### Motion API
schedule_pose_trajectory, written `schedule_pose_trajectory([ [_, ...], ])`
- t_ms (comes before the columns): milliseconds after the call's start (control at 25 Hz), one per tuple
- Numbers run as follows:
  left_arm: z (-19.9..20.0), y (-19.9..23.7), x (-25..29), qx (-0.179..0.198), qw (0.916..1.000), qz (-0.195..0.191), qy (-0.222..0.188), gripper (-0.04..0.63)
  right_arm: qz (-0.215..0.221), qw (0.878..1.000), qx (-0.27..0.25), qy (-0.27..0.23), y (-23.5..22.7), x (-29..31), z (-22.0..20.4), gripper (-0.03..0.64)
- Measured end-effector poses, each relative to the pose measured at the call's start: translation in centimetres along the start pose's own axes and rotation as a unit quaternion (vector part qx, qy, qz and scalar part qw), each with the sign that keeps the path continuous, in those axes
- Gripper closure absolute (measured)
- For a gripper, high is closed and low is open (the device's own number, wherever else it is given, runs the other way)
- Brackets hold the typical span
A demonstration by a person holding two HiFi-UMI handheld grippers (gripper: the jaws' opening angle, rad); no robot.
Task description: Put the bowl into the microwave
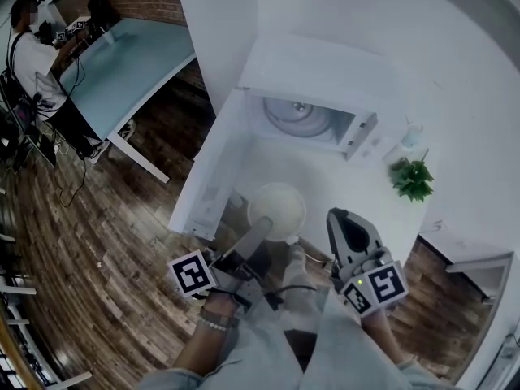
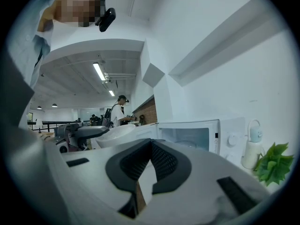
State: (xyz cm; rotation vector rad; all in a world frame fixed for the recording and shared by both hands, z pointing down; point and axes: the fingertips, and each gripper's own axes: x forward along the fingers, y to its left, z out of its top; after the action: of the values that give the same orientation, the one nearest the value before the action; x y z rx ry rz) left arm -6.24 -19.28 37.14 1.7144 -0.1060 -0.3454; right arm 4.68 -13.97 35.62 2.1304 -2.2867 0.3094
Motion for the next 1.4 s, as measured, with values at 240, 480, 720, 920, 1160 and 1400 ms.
schedule_pose_trajectory([
  [240, 1.1, 1.1, 3.1, 0.002, 1.0000, 0.005, -0.004, 0.376, 0.000, 1.000, 0.001, 0.005, -2.8, 1.6, 0.5, 0.615],
  [480, 1.8, 3.0, 5.9, -0.002, 0.9998, 0.019, -0.006, 0.377, 0.010, 1.000, -0.005, 0.017, -5.1, 3.0, 0.3, 0.615],
  [720, 2.9, 4.4, 8.3, 0.003, 0.9994, 0.029, -0.018, 0.376, 0.024, 0.999, -0.017, 0.026, -6.7, 4.7, 0.1, 0.615],
  [920, 4.0, 5.7, 10.0, 0.003, 0.9989, 0.039, -0.025, 0.376, 0.034, 0.998, -0.021, 0.037, -8.0, 5.9, -0.5, 0.615],
  [1160, 5.0, 7.5, 11.9, -0.005, 0.9982, 0.051, -0.032, 0.376, 0.046, 0.997, -0.036, 0.045, -9.3, 7.7, -1.3, 0.615],
  [1400, 5.8, 9.5, 13.9, -0.002, 0.9973, 0.068, -0.027, 0.376, 0.043, 0.995, -0.073, 0.045, -10.6, 9.1, -2.0, 0.615],
])
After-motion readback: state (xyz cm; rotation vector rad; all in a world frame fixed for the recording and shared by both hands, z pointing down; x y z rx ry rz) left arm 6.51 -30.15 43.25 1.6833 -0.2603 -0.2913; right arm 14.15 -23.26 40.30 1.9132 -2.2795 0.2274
